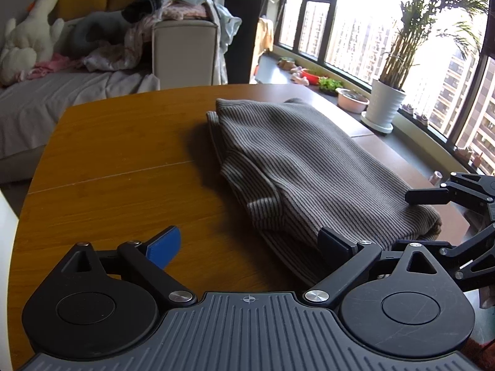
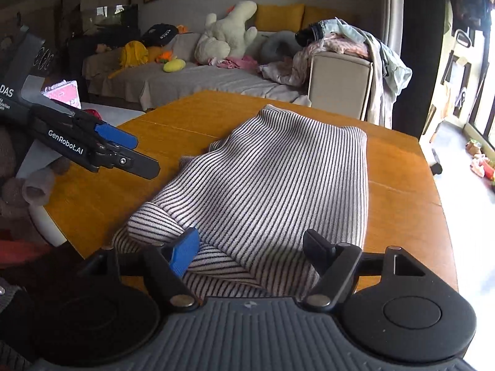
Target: Fold clothes
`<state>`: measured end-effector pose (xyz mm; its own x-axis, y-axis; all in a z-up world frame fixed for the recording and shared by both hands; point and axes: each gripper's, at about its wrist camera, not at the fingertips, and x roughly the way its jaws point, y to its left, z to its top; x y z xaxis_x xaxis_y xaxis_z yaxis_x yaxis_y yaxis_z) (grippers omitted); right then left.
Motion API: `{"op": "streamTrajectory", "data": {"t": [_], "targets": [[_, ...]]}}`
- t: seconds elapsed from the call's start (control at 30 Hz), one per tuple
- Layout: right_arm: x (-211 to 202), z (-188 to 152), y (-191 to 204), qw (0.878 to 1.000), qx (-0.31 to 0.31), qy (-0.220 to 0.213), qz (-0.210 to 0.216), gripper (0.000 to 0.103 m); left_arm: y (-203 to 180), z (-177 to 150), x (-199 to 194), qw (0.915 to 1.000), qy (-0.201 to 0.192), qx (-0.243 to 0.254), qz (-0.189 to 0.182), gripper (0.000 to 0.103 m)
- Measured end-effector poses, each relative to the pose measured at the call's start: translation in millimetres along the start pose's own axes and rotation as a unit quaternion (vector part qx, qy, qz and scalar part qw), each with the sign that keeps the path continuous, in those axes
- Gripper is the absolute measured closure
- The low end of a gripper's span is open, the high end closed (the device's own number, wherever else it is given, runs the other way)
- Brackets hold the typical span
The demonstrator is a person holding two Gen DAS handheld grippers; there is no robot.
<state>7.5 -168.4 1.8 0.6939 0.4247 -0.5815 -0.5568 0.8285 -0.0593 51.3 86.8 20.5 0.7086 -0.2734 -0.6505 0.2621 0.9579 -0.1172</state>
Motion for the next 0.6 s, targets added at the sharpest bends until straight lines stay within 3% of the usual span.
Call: {"op": "streamTrajectory", "data": {"t": [0.27,0.6], "targets": [[-20.3,-2.0,26.7,0.995,-0.095,-0.014,0.027,0.019,-1.5,-1.8,1.2,1.0,0.008,-0.001,0.004,0.003],[10.6,-9.7,44.5,0.989,-0.145,0.01,0.022,0.013,-3.0,-5.5,-3.0,0.9999,0.012,0.01,-0.001,0.001]]}}
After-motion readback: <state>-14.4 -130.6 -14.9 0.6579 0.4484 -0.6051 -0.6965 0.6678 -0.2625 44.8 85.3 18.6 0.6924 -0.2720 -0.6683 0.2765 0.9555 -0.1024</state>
